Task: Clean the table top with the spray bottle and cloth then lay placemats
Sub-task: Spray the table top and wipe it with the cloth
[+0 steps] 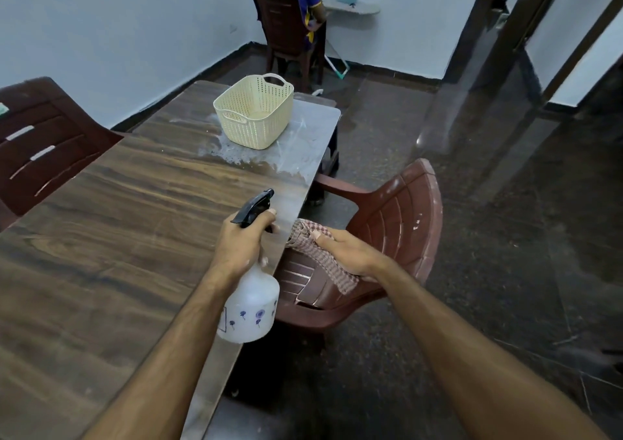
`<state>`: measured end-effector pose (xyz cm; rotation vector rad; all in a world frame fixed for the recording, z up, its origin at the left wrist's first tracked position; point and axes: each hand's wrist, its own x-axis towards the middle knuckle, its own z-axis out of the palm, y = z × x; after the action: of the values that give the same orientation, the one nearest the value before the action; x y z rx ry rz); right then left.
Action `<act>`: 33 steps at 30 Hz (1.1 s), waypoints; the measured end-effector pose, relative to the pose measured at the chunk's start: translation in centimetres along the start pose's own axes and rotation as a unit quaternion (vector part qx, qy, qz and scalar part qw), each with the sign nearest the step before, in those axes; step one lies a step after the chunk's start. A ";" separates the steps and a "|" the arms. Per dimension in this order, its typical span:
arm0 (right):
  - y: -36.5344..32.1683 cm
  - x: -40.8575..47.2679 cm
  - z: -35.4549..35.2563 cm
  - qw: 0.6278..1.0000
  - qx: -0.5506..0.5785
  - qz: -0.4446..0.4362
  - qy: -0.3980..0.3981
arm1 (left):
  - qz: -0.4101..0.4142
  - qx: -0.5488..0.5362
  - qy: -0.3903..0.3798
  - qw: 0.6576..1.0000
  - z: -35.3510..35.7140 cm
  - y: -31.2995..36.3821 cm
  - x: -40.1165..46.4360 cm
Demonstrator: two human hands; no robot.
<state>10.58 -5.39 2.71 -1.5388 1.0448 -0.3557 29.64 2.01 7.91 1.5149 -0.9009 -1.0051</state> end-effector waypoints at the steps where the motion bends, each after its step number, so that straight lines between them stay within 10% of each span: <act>1: 0.1 -0.2 -0.8 1.000 -0.001 -0.002 -0.001 | 0.000 -0.005 0.005 1.000 0.7 0.1 -0.1; 33: 2.2 11.0 -25.6 0.990 -0.089 -0.029 -0.102 | -0.032 -0.056 0.134 0.989 19.5 3.6 13.7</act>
<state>-2.75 -29.87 4.11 -1.7276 0.8912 -0.1424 16.35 -18.06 7.88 1.5469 -0.5994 -0.8585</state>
